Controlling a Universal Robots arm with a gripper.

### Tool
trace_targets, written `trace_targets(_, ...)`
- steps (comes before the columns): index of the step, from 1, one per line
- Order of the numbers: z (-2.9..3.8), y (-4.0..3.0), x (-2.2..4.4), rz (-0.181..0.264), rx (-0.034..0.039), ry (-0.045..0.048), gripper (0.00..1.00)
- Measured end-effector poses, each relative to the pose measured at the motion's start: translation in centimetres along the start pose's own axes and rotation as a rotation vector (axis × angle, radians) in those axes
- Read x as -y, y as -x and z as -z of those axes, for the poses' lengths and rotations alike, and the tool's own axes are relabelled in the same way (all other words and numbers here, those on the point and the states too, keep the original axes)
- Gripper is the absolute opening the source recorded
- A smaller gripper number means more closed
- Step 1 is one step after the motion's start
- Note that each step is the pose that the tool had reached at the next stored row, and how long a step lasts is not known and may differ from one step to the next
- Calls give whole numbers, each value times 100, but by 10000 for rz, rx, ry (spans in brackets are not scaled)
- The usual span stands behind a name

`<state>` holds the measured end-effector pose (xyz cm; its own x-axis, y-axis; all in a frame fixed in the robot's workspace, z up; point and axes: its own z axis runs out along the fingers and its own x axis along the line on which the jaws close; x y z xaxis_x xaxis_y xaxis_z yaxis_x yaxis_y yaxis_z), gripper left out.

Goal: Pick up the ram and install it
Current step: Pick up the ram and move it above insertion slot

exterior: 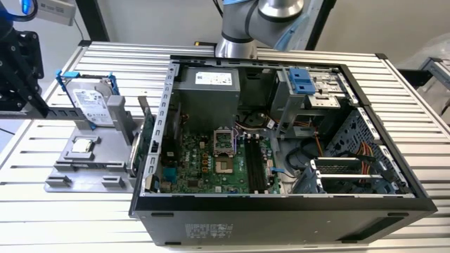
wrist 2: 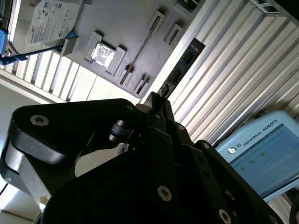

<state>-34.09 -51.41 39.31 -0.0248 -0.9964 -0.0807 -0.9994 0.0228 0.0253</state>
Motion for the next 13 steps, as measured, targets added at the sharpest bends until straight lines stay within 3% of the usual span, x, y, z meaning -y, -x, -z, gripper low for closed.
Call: trace_targets(13,10,33,190,-111,3,-9,0)
